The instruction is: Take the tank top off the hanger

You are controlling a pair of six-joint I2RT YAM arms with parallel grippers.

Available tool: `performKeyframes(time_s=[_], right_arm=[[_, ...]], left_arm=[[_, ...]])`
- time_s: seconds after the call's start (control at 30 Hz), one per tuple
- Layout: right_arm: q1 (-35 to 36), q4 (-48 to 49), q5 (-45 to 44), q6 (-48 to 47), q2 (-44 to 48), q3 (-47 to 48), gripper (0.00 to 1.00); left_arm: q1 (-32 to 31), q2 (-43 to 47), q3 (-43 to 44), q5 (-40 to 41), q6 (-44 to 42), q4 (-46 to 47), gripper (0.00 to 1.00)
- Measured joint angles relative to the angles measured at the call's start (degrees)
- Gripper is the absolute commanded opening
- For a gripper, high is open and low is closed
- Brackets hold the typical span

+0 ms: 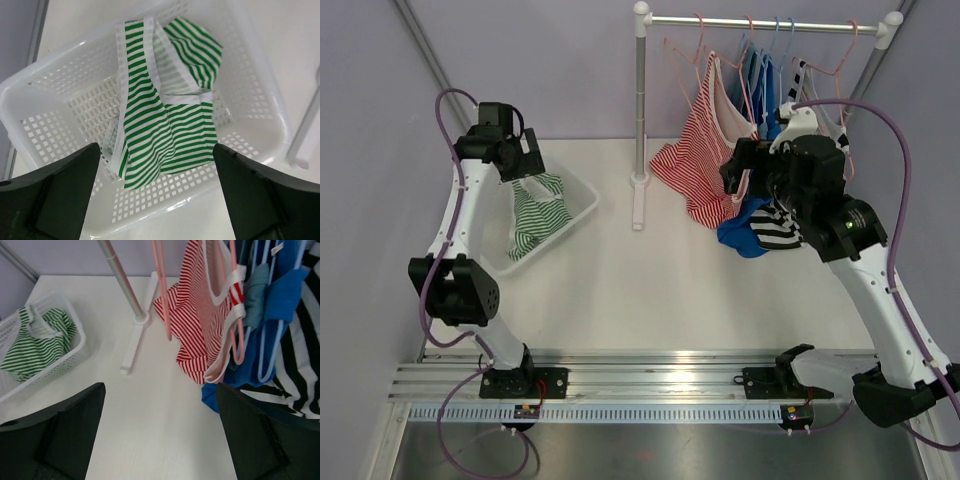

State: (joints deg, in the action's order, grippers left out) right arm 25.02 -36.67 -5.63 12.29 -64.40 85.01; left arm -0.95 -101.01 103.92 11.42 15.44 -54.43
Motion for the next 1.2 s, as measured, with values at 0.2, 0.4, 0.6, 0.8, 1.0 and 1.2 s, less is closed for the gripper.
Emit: performKeyframes(time_s=[0.2,0.4,0.6,0.8,1.0,1.2], right_arm=[[-2.45,-5.49,-6.12,-3.39,-9.05,14.45,0.89],[-7.8,-6.91,-5.2,-6.43,-19.85,27.19,0.81],[-8.46,-8.48,-3.74,-10.25,-32.72,38.71,0.65],[-8.85,-10.86,-3.52,-12.96,-43.12,48.15,0.52],[-8.94,-12.72,-2.78,-14.32,-47.95,50.77,0.25],[-8.96,-12.92,-1.75,-13.84,-48.68,50.8,0.0]], left_arm=[[-4.59,19.87,-8.0,-0.85,-0.04,2.01,0.99],[-9.86,45.46,-25.46,-2.29,-0.31,7.89,0.99],[-9.86,56.65,-43.5,-3.06,-1.6,12.39,0.99],[-9.99,55.74,-49.18,-4.5,-2.14,11.72,0.99],[-10.4,56.3,-49.18,-6.56,-2.21,13.51,0.99],[-10.4,56.28,-49.18,-8.17,-2.36,14.14,0.99]])
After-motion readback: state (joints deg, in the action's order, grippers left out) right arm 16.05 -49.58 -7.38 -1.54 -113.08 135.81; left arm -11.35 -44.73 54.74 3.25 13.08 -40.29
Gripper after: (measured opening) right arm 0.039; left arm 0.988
